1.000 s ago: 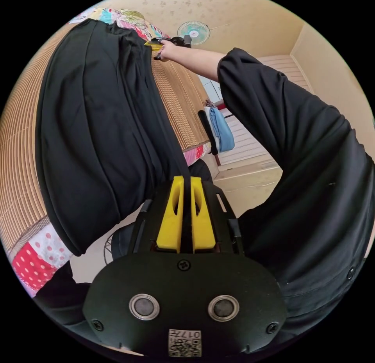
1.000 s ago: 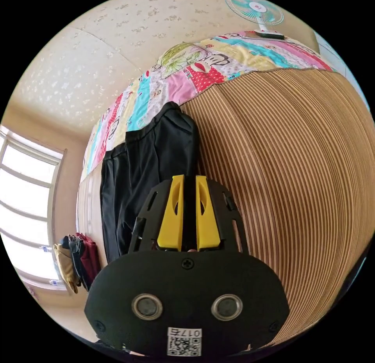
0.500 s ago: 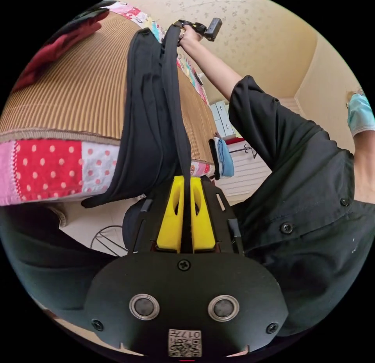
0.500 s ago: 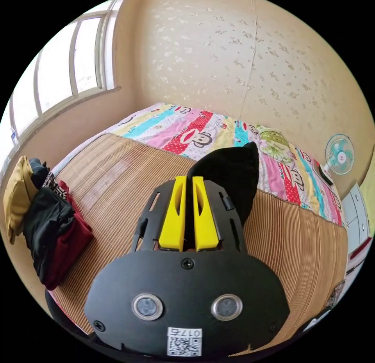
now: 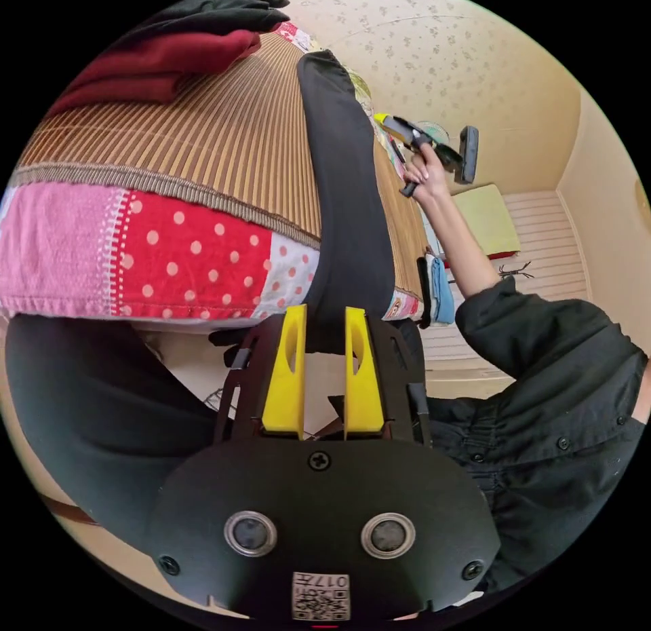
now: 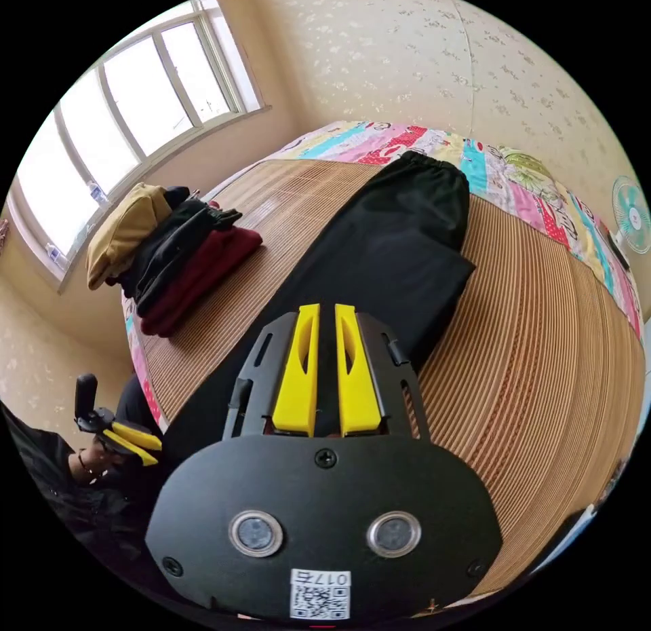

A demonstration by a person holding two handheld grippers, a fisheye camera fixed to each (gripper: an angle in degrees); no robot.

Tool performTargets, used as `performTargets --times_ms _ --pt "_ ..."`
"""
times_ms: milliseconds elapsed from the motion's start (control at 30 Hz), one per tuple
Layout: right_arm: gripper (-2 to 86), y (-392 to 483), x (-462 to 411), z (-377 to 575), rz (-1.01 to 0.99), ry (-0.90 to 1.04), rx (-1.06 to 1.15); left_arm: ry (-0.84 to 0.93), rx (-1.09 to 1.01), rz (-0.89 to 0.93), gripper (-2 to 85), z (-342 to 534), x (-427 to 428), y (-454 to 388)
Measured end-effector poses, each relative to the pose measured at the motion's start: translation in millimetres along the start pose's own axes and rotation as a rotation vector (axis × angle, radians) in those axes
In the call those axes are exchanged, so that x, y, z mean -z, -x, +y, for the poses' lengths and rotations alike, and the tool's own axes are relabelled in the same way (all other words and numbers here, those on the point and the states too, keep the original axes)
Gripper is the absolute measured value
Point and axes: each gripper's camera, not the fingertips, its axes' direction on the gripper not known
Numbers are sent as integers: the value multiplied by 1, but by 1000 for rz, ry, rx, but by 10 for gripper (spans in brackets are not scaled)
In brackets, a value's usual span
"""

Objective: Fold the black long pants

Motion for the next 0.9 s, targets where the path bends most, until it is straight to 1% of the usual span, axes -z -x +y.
performTargets --times_ms 67,167,233,267,300,367,433,500,600,733,800,867,900 --pt "53 1 25 81 13 33 -34 -16 -26 -17 84 -9 1 -7" --pt "52 5 46 162 48 51 -66 -1 -45 -55 80 -20 -6 -15" --pt "49 5 50 193 41 85 -107 29 -32 -81 69 -24 -18 -14" --pt "49 3 57 207 6 84 -147 29 -28 -80 65 -24 -20 -13" --pt "48 2 63 213 -14 67 -173 24 -21 -77 62 -22 -22 -12" --pt "50 -8 88 233 -115 -26 -282 16 -12 -72 59 -17 -21 -9" --pt "55 -12 99 243 -180 -65 -326 3 8 -68 56 -9 -18 -6" --pt "66 -12 97 248 -221 -46 -312 -9 21 -78 53 -2 -18 -5" --pt "69 -9 106 256 -183 -87 -274 -7 49 -94 51 6 -18 -1" --pt "35 -14 135 236 -183 -40 -229 29 53 -149 48 13 -10 -6" --pt "28 -10 157 229 -178 -51 -200 48 34 -144 40 19 -2 -15" --pt "23 -2 193 230 -183 -102 -150 37 -60 -63 22 32 11 -30" --pt "22 -1 202 232 -189 -119 -144 22 -133 37 17 42 20 -38"
